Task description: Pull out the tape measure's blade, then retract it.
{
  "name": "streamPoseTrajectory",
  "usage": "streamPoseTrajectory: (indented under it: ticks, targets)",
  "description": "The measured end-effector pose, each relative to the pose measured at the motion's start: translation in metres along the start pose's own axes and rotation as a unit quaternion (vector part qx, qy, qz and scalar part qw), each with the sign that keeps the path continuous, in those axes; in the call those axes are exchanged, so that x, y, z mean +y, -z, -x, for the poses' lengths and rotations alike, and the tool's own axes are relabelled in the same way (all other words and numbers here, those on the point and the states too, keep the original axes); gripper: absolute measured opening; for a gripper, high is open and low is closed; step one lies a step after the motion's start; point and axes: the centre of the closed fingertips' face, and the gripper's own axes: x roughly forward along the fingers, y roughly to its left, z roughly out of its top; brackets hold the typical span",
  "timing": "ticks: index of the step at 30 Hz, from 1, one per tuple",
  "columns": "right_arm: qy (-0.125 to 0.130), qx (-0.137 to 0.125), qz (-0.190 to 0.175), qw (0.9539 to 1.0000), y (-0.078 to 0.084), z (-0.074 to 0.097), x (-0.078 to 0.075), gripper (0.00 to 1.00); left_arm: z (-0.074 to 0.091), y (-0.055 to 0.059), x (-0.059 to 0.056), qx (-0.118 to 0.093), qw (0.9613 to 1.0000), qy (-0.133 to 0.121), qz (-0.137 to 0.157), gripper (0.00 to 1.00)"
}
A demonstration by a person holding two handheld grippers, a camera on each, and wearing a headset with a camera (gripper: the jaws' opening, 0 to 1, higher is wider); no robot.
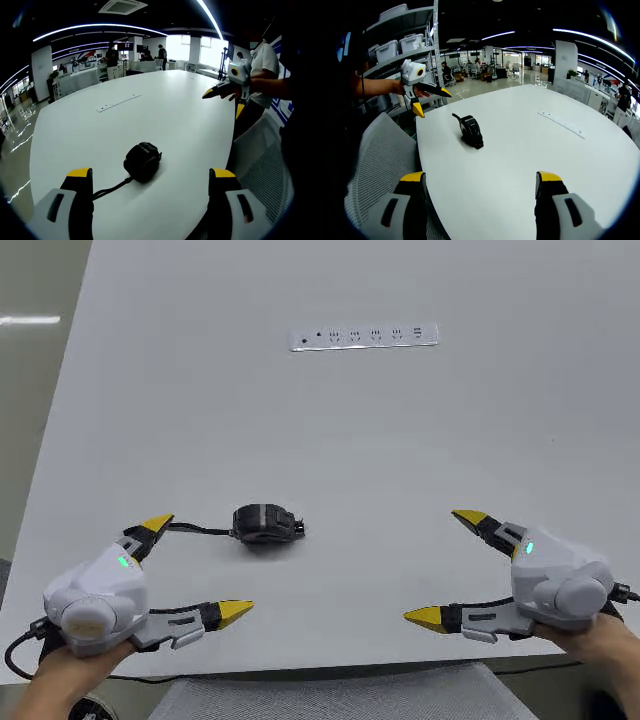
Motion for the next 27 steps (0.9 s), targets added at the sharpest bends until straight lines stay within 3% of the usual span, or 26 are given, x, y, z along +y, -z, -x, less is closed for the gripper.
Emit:
streamPoseTrajectory:
  ticks: [17,27]
  targets:
    - [-0.026,0.004,0.039,0.9989,-0.005,-0.009,-0.006,0.76,-0.013,0.007,0.007,0.037,0.9974,0.027,-0.057,0.80]
    - [-0.040,0.008,0.063,0.9971,-0.006,-0.019,-0.012,0.67,-0.026,0.012,0.010,0.054,0.9916,0.057,-0.103,0.67]
